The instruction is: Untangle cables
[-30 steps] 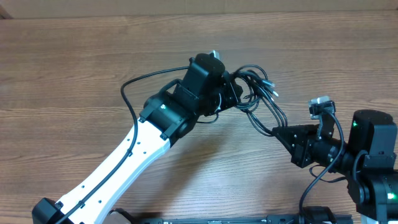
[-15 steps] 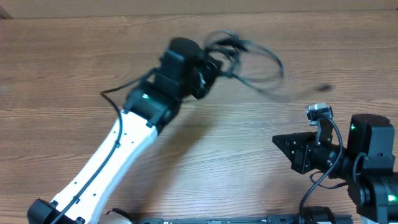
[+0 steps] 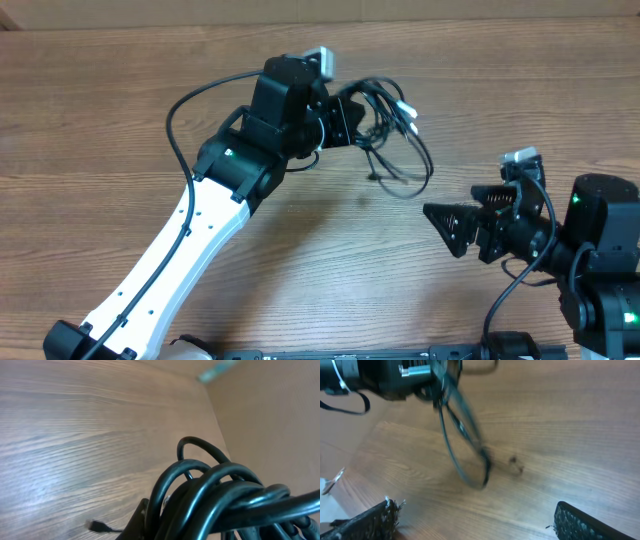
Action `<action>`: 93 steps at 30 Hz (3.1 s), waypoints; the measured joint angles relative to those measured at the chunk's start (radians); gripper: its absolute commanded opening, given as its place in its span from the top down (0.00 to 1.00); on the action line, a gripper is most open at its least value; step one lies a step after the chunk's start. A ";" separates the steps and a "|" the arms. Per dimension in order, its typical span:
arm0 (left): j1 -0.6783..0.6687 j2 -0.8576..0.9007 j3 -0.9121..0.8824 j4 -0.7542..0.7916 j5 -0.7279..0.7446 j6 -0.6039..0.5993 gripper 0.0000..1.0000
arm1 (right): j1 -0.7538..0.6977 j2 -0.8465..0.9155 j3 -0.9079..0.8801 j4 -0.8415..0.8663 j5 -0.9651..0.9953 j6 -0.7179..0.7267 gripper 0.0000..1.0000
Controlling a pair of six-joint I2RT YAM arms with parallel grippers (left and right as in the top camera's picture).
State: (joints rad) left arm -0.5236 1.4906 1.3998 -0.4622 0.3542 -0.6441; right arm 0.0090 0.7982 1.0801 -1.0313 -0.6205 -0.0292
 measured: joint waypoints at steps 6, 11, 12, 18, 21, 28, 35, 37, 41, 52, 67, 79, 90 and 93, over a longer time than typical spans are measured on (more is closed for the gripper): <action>-0.026 0.000 0.000 0.072 0.214 0.224 0.96 | 0.000 0.000 0.000 0.013 -0.044 -0.073 0.04; -0.102 0.000 0.000 0.159 0.233 0.236 0.96 | 0.000 0.000 0.000 0.010 -0.101 -0.107 0.96; -0.110 0.000 0.000 0.166 0.225 0.232 0.96 | 0.000 0.000 0.000 0.005 -0.105 -0.108 0.96; -0.112 0.000 0.000 0.134 0.090 0.103 0.96 | 0.000 0.000 0.000 -0.026 -0.108 -0.110 0.96; -0.112 0.000 0.000 0.114 -0.024 -0.051 0.96 | 0.000 0.000 0.000 -0.046 -0.108 -0.110 0.96; -0.119 0.000 0.000 0.084 -0.161 -0.290 0.96 | 0.000 0.000 0.000 -0.058 -0.106 -0.106 0.96; -0.104 0.000 0.000 -0.026 -0.262 -0.598 0.96 | 0.000 0.003 0.000 -0.090 -0.101 -0.105 0.96; -0.089 0.000 0.000 -0.027 -0.259 -0.649 0.96 | 0.000 0.003 0.000 -0.100 -0.080 -0.095 0.96; -0.042 0.000 0.000 -0.022 -0.264 -0.780 0.96 | 0.000 0.003 0.000 -0.156 -0.052 -0.074 0.96; 0.047 0.000 0.000 0.018 -0.151 -0.258 0.96 | 0.000 0.002 0.000 -0.143 -0.053 -0.063 0.11; -0.056 0.000 0.000 0.183 0.214 -0.040 0.96 | 0.000 0.007 0.001 0.202 -0.237 0.003 0.14; -0.127 0.000 0.000 0.216 0.255 -0.346 0.96 | 0.000 0.052 0.002 0.342 -0.174 0.008 0.28; -0.172 0.000 0.000 0.216 0.257 -0.253 0.62 | 0.000 0.058 0.002 0.386 -0.174 0.050 0.96; -0.150 0.000 0.000 0.195 0.282 -0.137 0.38 | 0.000 0.061 0.002 0.381 -0.154 0.043 0.96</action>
State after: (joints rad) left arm -0.6731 1.4906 1.3994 -0.2668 0.6365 -0.7811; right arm 0.0090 0.8593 1.0824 -0.6498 -0.7750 0.0143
